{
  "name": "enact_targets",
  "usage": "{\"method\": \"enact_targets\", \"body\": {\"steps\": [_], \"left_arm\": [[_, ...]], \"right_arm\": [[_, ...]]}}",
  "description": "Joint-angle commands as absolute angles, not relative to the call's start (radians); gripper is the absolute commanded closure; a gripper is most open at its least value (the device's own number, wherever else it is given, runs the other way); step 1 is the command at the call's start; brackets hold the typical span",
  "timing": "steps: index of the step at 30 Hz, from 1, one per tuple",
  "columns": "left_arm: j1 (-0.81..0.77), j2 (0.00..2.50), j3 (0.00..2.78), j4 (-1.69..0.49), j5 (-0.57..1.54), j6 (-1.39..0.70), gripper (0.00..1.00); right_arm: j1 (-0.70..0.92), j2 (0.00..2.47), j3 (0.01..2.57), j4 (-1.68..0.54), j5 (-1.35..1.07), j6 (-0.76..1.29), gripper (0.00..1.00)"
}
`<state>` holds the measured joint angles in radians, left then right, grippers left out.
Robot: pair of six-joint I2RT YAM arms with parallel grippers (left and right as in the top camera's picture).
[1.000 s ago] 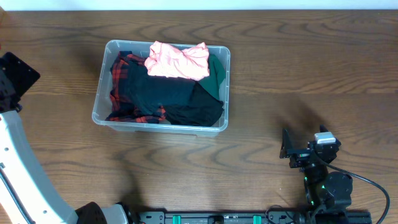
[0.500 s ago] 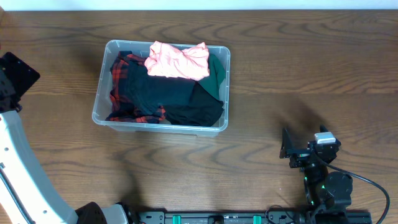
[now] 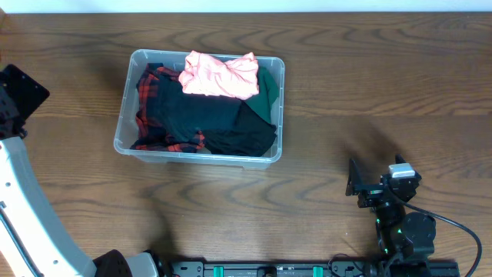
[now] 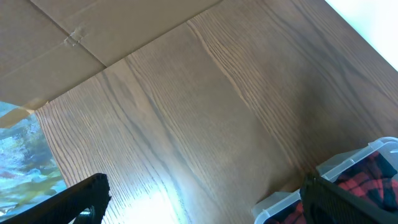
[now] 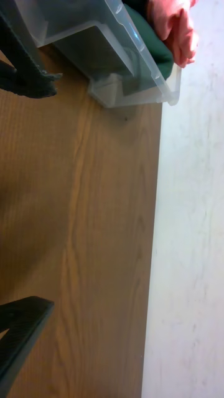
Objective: Pack container
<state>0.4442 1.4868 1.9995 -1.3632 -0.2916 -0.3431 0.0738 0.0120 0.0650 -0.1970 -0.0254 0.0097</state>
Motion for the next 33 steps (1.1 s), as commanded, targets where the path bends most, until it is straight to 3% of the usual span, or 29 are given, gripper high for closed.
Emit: {"method": "enact_targets", "body": {"steps": [1,20,26,33], "left_arm": [[0.448,1.493,2.007,-1.365,-0.301,-0.346,0.02],[0.448,1.493,2.007,-1.365,-0.295,-0.352,0.02],[0.408,1.438,1.994,-1.351,-0.183,-0.413,0.02],[0.208,1.189,1.812,-1.226,-0.105,-0.064,0.02]], "right_arm": [[0.070,0.006,0.058,-0.195,-0.015,-0.005,0.01],[0.070,0.006,0.058,-0.195,-0.015,-0.005,0.01],[0.070,0.006,0.058,-0.195,-0.015,-0.005,0.01],[0.070,0.006,0.058,-0.195,-0.015,-0.005,0.01]]}}
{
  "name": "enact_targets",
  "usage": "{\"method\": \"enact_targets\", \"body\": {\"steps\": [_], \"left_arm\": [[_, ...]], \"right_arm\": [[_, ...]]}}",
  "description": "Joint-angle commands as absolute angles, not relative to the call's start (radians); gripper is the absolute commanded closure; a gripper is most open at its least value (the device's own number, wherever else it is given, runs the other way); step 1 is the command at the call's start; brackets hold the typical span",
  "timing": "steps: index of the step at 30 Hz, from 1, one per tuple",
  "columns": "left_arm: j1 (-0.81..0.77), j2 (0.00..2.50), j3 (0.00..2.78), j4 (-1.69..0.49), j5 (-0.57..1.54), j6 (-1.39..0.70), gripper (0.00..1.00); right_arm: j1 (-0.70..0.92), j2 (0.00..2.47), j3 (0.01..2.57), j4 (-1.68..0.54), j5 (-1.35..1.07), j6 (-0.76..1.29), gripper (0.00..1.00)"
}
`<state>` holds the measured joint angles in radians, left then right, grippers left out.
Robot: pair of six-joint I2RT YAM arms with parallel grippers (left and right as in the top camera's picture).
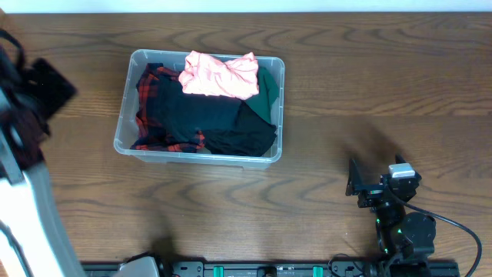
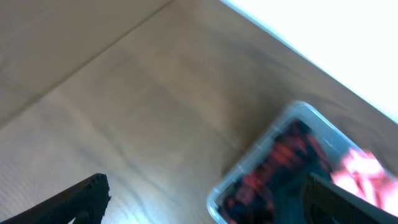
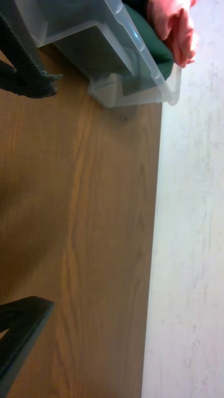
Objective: Pack container
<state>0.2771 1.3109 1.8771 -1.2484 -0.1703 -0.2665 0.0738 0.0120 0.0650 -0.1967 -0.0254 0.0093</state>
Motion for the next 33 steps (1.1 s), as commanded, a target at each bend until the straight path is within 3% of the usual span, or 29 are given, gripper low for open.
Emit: {"method": "enact_targets", "body": {"steps": [1,21,33], "left_arm": [[0.178,1.139,1.766,-1.201,-0.092,-0.029,0.02],[-0.019,0.238,0.989,-0.955,0.068,-0.019,0.02],[-0.019,0.002,0.674,-0.838,0.065,-0.015,0.02]], "right_arm": [[0.070,0.006,0.058,-0.195,-0.015,-0.005,0.01],[0.070,0.006,0.058,-0.195,-0.015,-0.005,0.01],[0.070,0.006,0.058,-0.195,-0.015,-0.005,0.01]]}}
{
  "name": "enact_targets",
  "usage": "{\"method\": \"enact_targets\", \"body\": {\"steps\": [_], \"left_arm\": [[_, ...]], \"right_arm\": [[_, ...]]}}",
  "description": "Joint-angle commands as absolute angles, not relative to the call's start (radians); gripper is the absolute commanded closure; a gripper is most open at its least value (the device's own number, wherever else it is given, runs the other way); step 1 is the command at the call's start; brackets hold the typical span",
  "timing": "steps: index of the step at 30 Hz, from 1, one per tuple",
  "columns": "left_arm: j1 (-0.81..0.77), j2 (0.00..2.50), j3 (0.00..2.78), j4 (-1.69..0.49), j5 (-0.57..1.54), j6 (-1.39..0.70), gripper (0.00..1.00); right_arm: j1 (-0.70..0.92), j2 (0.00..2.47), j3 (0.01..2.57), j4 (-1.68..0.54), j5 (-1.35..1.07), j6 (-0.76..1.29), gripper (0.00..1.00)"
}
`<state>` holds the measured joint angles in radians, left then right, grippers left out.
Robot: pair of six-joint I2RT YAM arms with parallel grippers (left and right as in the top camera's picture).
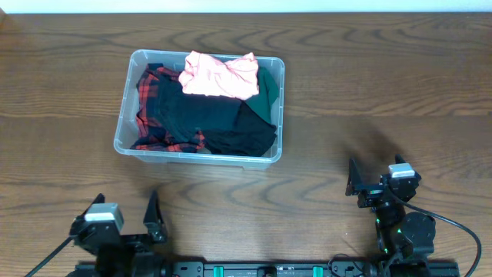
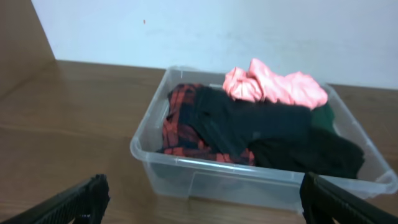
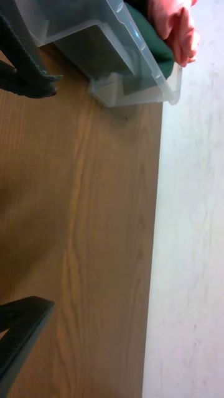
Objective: Pack container
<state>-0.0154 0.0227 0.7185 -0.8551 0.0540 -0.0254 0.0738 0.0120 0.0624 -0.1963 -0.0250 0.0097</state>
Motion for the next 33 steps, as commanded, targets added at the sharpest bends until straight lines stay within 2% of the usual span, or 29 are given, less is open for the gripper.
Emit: {"method": "enact_targets", "body": {"steps": [1,11,18,24,33], "left_arm": [[-0.020,0.005,0.648,-0.822,0.065,-0.015,0.02],[-0.019,0.002,0.418,-0.668,0.059,0.015,0.02],[-0.019,0.002,0.313,-0.643,0.060,0.015,0.02],[-0.019,0.002,0.212,-0.413,0.060,0.015,0.02],[-0.019,0.002,0.122,-0.288,0.061,0.015,0.02]], "right_arm": [[0.070,0.006,0.058,-0.195,-0.015,-0.005,0.01],[0.070,0.006,0.058,-0.195,-0.015,-0.005,0.01],[0.070,0.006,0.058,-0.195,-0.015,-0.005,0.01],[0.070,0.006,0.058,-0.195,-0.015,-0.005,0.01],[0.070,0.006,0.058,-0.195,-0.015,-0.005,0.01]]}}
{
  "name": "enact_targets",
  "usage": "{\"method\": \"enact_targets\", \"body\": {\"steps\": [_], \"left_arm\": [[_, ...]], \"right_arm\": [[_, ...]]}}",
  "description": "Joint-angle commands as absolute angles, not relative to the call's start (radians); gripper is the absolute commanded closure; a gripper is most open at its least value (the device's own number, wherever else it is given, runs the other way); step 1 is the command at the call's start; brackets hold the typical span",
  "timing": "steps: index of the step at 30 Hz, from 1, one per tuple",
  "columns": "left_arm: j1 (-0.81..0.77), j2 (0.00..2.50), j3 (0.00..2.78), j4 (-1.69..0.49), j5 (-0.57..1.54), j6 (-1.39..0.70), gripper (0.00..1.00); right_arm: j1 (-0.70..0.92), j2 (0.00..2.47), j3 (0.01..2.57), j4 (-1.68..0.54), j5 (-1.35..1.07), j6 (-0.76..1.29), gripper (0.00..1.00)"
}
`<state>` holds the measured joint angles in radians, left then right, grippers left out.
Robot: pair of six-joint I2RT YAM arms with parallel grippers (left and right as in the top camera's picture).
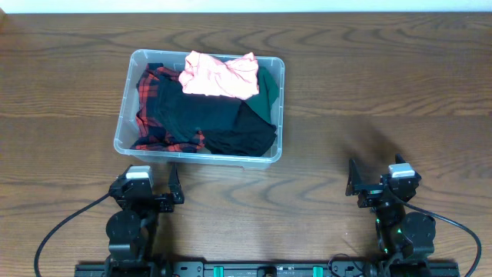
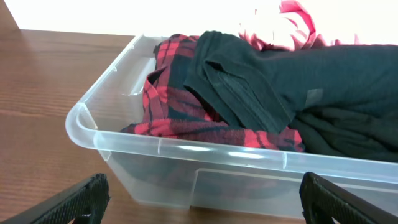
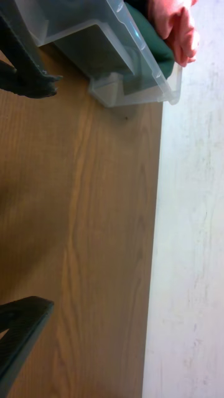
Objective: Pack container
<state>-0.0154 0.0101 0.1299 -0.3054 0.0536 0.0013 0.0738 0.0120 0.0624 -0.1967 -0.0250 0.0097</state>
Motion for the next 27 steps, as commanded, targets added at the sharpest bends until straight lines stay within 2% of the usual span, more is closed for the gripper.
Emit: {"method": "enact_targets", "body": {"steps": [1,8,16,27], "left_arm": [[-0.019,0.002,0.121,-0.289,0.061,0.015,0.02],[-0.020,0.002,0.106,-0.279,0.060,0.015,0.02],[-0.019,0.002,0.036,-0.133,0.059,0.015,0.02],[-0.019,0.002,0.034,-0.128,0.052,0.015,0.02]], "right_arm": [[0.070,0.006,0.058,-0.195,-0.015,-0.005,0.01],[0.070,0.006,0.058,-0.195,-0.015,-0.005,0.01],[0.070,0.006,0.058,-0.195,-0.015,-0.005,0.01],[0.070,0.006,0.058,-0.195,-0.015,-0.005,0.01]]}}
